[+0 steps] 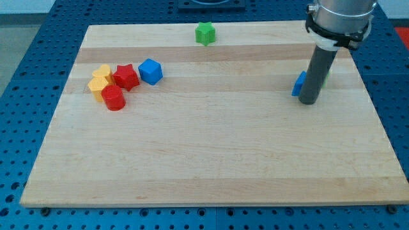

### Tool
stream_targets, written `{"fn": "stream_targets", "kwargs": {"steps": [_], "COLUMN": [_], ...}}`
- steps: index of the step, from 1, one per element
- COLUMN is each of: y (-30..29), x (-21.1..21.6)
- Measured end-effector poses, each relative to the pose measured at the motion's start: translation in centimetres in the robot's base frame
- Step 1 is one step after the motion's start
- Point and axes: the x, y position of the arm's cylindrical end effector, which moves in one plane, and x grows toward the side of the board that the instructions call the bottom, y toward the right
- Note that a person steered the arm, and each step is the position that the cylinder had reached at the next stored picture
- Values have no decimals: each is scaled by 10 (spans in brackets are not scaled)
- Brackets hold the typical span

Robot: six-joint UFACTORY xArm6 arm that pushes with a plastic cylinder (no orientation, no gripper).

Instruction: Push the red circle to the left of the blue triangle

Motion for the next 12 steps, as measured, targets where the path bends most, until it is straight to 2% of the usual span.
{"fn": "stream_targets", "kwargs": {"steps": [1, 3, 6, 8, 10, 12], "y": [-49, -183, -356, -377, -396, -375], "x": [19, 38, 45, 3, -12, -23]}}
